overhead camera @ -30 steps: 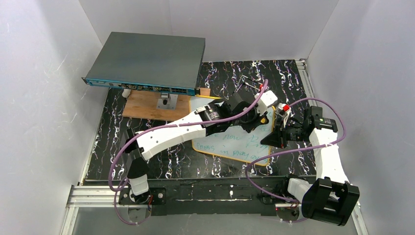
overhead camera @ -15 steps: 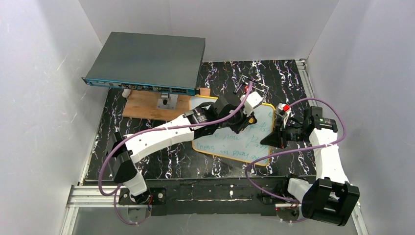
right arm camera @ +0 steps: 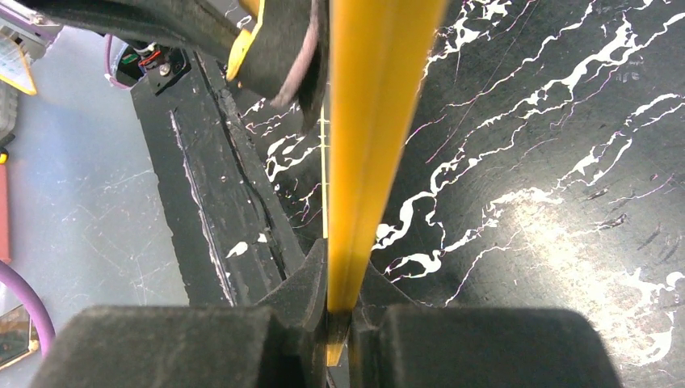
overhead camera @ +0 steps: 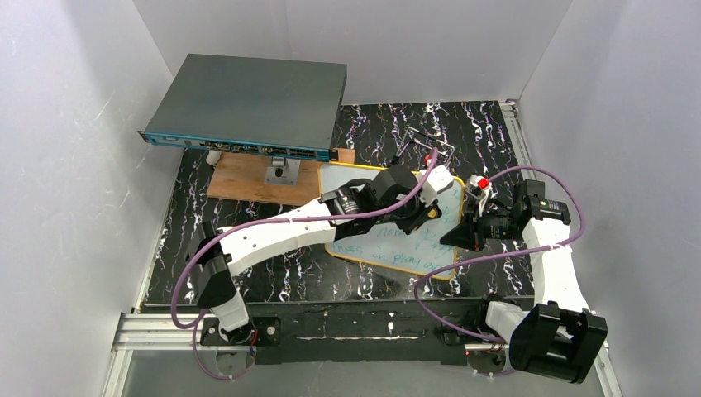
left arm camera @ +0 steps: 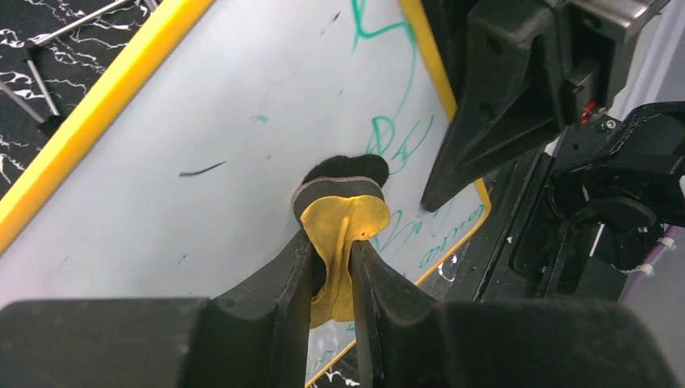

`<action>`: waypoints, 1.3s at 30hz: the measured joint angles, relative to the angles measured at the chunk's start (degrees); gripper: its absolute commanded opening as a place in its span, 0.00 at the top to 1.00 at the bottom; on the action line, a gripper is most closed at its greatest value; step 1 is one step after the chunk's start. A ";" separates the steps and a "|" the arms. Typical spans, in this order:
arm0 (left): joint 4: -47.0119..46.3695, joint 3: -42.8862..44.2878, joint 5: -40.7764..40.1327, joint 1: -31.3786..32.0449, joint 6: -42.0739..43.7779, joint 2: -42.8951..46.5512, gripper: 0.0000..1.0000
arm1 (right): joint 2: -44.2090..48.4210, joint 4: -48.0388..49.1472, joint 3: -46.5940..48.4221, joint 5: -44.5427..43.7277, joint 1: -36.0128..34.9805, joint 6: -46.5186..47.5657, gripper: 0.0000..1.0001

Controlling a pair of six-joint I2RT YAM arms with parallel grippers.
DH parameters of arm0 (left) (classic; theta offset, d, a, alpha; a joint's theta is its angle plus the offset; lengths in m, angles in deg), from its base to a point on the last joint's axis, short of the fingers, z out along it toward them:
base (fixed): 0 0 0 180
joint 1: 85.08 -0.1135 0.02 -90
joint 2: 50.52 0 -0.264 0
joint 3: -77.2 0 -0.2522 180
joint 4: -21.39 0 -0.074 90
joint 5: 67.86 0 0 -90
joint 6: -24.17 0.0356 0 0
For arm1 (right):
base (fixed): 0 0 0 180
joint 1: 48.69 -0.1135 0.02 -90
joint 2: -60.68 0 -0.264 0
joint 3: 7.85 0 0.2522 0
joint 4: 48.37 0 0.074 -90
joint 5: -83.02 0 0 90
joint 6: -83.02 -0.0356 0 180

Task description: Erase the whiteboard

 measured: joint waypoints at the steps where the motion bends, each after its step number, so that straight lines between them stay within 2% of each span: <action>1: 0.09 0.46 0.15 0.22 0.04 -0.42 1.00 | 0.02 0.00 0.02 0.00 0.00 0.04 0.99; 16: 5.03 11.65 0.26 1.05 2.62 -5.70 1.00 | 0.17 0.11 0.02 -0.13 0.02 0.15 0.99; 23: 4.63 10.95 0.15 0.09 2.38 -5.03 1.00 | 0.17 0.20 0.00 -0.24 0.02 -0.52 0.99; 33: 2.93 4.42 -1.16 -4.70 1.95 1.64 1.00 | 0.20 0.00 0.02 -0.20 0.02 -0.76 0.99; 39: 1.31 3.13 1.68 -5.33 2.21 2.12 1.00 | 0.24 -0.31 0.02 -0.17 0.02 -0.83 0.99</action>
